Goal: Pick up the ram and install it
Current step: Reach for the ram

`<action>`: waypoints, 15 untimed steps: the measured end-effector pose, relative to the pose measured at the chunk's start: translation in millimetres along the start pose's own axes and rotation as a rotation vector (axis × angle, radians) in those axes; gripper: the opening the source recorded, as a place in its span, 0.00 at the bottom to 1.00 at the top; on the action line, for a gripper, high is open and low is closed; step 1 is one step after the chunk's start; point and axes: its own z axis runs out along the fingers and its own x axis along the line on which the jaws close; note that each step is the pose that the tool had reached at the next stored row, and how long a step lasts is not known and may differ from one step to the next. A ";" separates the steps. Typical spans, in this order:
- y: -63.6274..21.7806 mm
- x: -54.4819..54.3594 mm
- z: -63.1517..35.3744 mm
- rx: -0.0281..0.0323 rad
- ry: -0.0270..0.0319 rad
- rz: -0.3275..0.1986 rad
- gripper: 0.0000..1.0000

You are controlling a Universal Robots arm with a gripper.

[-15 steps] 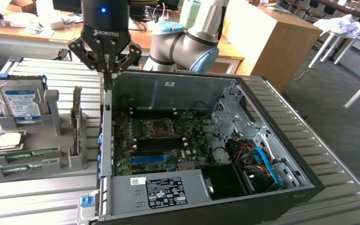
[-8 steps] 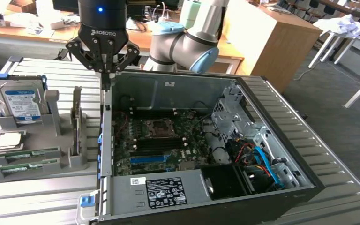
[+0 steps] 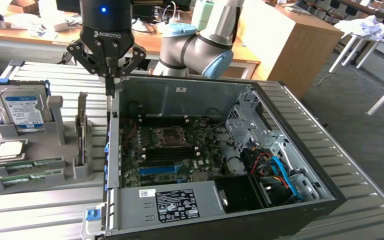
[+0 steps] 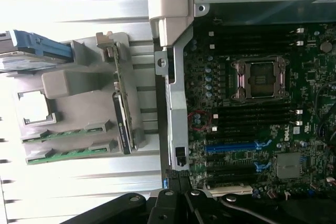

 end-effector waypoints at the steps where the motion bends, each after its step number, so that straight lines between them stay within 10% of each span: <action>1: 0.0 0.6 0.0 0.0000 -0.0001 0.000 0.10; 15: -0.6 7.9 -0.2 0.0000 -0.0001 0.000 0.10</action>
